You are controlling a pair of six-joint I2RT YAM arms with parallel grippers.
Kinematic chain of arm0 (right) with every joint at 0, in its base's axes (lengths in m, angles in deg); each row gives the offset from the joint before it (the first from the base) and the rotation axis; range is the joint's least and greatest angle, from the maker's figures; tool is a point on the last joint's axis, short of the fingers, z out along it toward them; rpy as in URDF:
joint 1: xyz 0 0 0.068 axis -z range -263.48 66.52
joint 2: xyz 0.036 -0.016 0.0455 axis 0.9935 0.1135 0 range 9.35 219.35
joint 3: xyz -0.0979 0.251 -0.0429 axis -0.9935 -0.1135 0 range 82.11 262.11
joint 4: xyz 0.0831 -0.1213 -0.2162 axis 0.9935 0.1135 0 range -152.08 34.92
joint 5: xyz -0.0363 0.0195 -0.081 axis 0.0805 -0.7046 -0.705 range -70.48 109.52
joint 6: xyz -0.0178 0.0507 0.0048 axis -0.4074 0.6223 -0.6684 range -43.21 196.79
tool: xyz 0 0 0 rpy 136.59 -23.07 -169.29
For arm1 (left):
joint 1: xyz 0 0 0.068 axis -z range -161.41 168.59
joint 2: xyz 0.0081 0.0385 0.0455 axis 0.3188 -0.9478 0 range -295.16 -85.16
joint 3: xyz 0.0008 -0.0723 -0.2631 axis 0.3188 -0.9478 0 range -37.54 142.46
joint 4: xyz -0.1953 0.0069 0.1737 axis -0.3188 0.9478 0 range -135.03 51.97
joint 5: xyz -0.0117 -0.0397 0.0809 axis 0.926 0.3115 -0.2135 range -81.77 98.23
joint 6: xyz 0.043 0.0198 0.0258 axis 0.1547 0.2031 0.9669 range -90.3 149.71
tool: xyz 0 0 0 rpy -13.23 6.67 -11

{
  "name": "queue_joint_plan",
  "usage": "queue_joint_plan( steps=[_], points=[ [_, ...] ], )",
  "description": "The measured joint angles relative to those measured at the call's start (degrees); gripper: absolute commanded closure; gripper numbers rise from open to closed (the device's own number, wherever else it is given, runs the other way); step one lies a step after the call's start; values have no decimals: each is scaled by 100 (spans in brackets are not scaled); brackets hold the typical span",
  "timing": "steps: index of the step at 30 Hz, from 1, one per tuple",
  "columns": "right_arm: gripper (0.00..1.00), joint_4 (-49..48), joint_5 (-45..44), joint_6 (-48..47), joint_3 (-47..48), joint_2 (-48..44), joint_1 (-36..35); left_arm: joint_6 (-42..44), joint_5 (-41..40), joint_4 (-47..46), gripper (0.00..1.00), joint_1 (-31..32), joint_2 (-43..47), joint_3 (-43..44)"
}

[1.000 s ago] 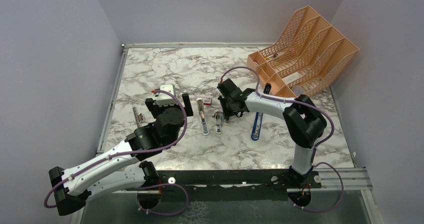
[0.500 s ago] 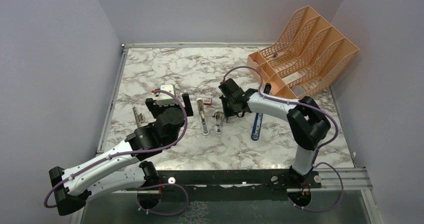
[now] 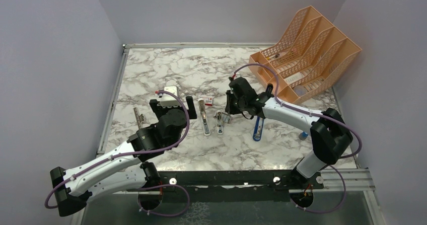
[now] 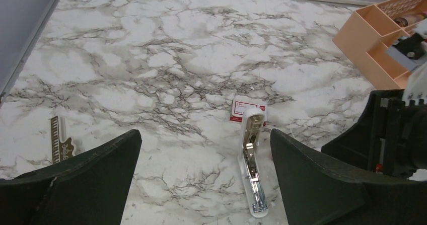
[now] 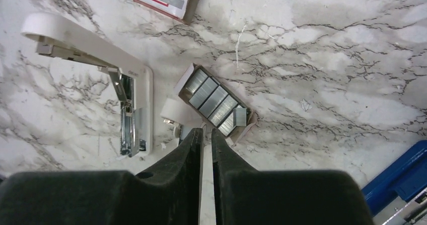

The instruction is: Load the staples into the stapler

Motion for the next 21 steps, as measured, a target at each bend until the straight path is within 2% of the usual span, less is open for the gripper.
queue_joint_plan(
  steps=[8, 21],
  points=[
    [79, 129, 2, -107, 219, 868, 0, -42, 94, 0, 1, 0, 0, -22],
    [70, 442, -162, -221, 555, 1252, -9, -85, 94, 0, 1, 0, -7, -68]
  ],
)
